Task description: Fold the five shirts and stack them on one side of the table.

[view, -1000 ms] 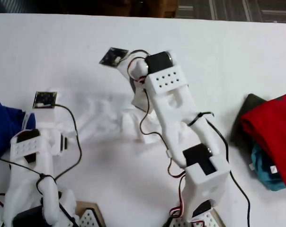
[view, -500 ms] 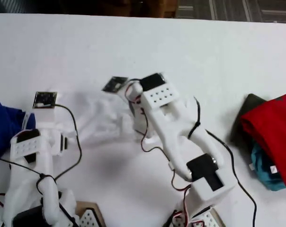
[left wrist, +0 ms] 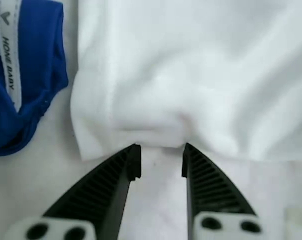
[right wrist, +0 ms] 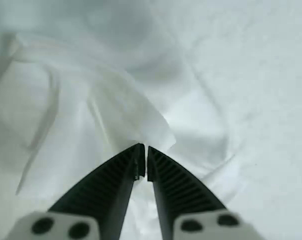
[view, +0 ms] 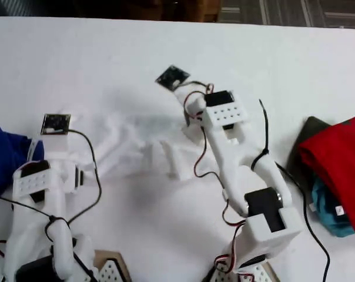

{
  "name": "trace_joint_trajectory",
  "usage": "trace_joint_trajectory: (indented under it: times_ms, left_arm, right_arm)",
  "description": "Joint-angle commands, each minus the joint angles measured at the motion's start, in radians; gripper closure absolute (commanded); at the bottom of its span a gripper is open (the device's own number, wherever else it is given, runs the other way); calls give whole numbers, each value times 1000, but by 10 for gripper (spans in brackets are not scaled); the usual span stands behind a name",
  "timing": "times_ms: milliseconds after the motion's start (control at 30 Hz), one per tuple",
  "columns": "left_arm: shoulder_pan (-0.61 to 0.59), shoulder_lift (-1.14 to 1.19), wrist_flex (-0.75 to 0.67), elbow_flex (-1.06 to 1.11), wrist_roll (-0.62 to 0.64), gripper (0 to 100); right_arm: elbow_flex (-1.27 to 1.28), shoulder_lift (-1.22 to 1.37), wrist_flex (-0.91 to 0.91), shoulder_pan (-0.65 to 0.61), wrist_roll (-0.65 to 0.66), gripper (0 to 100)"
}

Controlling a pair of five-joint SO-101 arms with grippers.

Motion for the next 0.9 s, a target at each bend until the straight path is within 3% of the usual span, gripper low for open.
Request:
trace_joint_trajectory:
  times_ms: [0,200,467,633,767,867]
  left_arm:
    - [-9,-34,0,1,3,842]
    - [-9,-34,0,1,3,842]
    - [-9,-34,0,1,3,842]
    - [-9,-34,0,1,3,842]
    - [-9,-34,0,1,3,842]
    - [-9,-34,0,1,3,842]
  right_arm:
    - [-48,24,-28,8,2,981]
    - [-169,38,58,12,2,981]
    - [-373,-30,427,-24,2,981]
    - [-284,-56,590,-145,-6,980]
    - [-130,-65,568,-257,-12,980]
    - [-43,-65,510,-315,-87,980]
